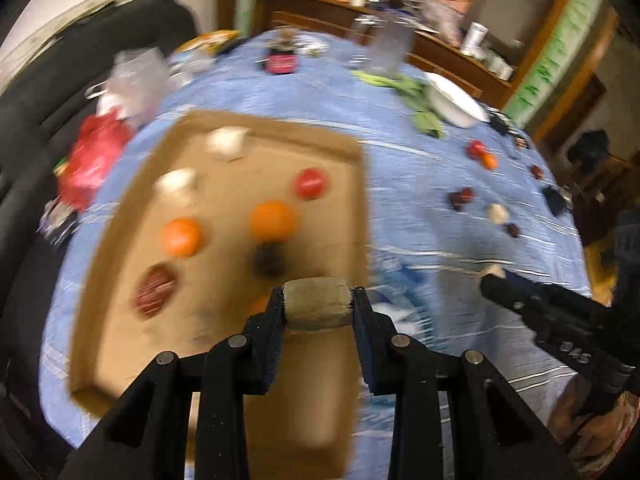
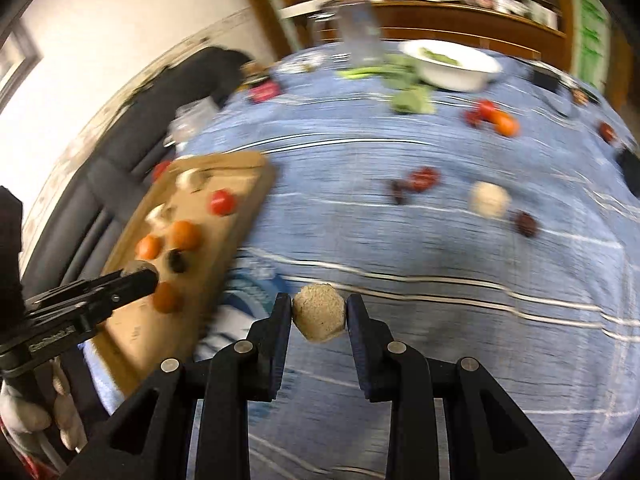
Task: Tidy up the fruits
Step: 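Carry both tan cakes into the cardboard box and open both tools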
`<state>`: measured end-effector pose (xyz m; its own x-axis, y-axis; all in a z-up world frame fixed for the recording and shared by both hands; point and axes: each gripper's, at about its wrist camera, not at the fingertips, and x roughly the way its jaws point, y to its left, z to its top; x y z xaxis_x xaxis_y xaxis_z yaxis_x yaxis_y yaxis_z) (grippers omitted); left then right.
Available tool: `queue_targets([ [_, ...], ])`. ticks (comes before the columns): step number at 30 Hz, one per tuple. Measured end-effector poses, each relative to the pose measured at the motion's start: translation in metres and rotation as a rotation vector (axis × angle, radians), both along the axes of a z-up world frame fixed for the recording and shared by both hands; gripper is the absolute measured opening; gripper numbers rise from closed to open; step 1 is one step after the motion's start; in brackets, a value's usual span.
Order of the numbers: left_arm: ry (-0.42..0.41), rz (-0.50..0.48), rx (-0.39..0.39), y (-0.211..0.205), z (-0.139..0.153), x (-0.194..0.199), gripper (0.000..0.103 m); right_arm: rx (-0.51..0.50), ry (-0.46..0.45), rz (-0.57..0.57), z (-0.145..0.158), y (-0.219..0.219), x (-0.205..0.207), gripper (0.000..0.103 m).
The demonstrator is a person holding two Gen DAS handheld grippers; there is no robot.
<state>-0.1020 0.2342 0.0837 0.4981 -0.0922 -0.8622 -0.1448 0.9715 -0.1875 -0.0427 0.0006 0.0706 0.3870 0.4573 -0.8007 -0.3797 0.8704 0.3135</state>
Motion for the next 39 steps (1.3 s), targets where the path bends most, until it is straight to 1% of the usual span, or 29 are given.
queue_targets([
  [3, 0.029, 0.055, 0.023, 0.028, -0.008, -0.013, 0.031, 0.006, 0.003, 0.078, 0.000, 0.037, -0.006, 0.031],
  [6, 0.046, 0.082, 0.032, 0.046, -0.014, -0.019, 0.031, 0.011, 0.010, 0.151, -0.002, 0.072, -0.014, 0.031],
  [10, 0.067, 0.094, 0.039, 0.062, -0.023, -0.019, 0.031, 0.017, 0.030, 0.233, -0.009, 0.110, -0.028, 0.032],
  [14, 0.088, 0.086, 0.052, 0.070, -0.031, -0.020, 0.031, 0.000, 0.054, 0.276, -0.022, 0.136, -0.035, 0.032],
  [20, 0.116, 0.072, 0.083, 0.074, -0.040, -0.020, 0.031, -0.021, 0.073, 0.298, -0.036, 0.154, -0.034, 0.032],
  [24, 0.125, 0.073, 0.092, 0.075, -0.044, -0.020, 0.032, -0.036, 0.073, 0.303, -0.041, 0.159, -0.037, 0.032],
  [27, 0.125, 0.077, 0.097, 0.075, -0.045, -0.020, 0.032, -0.050, 0.067, 0.307, -0.045, 0.162, -0.036, 0.032],
  [31, 0.124, 0.073, 0.126, 0.072, -0.043, -0.018, 0.032, -0.068, 0.047, 0.311, -0.047, 0.166, -0.037, 0.032],
  [36, 0.107, 0.076, 0.140, 0.071, -0.035, -0.019, 0.032, -0.070, 0.045, 0.321, -0.048, 0.168, -0.038, 0.032],
  [37, 0.103, 0.077, 0.144, 0.071, -0.033, -0.020, 0.033, -0.067, 0.049, 0.322, -0.048, 0.168, -0.038, 0.033],
  [39, 0.094, 0.082, 0.151, 0.071, -0.028, -0.021, 0.036, -0.061, 0.054, 0.323, -0.047, 0.169, -0.039, 0.038],
])
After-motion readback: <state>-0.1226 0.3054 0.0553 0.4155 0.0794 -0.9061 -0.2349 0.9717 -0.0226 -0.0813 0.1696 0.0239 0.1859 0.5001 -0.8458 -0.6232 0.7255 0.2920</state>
